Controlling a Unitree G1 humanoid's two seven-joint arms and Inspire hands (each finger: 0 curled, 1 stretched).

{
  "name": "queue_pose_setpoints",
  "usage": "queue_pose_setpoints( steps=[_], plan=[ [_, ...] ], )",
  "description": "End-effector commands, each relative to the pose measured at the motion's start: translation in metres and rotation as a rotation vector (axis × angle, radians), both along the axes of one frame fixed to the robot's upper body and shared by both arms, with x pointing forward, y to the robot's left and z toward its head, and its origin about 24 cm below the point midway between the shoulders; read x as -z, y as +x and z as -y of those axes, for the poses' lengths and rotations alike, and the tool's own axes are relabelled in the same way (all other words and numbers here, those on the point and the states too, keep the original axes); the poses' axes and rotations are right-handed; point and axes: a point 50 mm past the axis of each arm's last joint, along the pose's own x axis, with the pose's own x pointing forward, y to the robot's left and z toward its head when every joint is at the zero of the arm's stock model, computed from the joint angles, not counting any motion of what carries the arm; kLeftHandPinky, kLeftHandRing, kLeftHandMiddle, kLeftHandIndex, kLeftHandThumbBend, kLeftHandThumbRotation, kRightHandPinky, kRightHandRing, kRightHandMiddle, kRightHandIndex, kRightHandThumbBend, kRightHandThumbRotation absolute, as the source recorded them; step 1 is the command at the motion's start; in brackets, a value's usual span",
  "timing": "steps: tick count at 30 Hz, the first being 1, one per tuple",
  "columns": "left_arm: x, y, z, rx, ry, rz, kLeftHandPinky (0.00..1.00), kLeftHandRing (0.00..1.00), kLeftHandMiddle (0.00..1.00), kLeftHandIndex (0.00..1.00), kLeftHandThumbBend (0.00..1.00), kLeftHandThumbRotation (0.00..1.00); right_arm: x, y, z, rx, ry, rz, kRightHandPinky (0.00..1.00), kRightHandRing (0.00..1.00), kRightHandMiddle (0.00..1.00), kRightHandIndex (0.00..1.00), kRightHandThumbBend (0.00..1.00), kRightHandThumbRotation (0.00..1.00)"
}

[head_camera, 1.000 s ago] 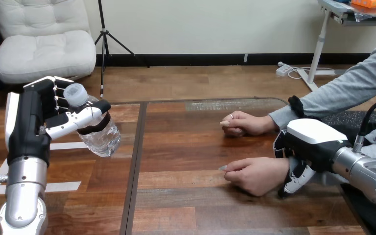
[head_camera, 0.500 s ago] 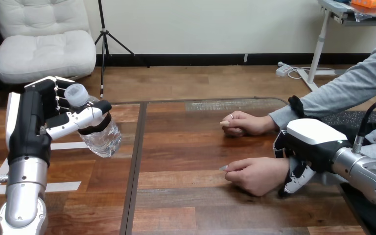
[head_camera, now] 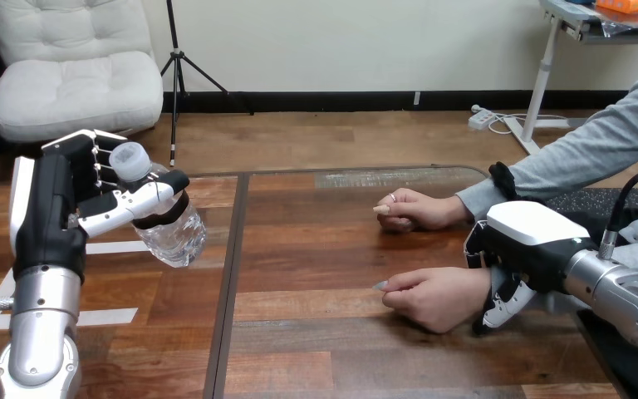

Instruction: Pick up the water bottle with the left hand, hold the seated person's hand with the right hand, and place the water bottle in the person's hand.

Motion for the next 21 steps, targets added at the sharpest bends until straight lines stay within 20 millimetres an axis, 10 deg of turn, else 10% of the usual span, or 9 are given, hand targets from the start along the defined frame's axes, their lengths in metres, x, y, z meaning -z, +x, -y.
queue_pose_setpoints(
  steps=[1,21],
  plan=[
    [-0.0316,0.0051,0.0026,0.017,0.011,0.139,0.32,0.37,0.40,0.40,0.73,0.00,-0.0219,0.0115,0.0036,0.010,-0.001,0.066,0.07,0.13,0.19,0.21,0.75,0.00],
    [-0.0297,0.0044,0.0010,0.017,0.010,0.130,0.32,0.37,0.40,0.40,0.74,0.00,-0.0247,0.0112,0.0050,0.024,0.051,0.079,0.20,0.26,0.32,0.33,0.81,0.00]
  ],
)
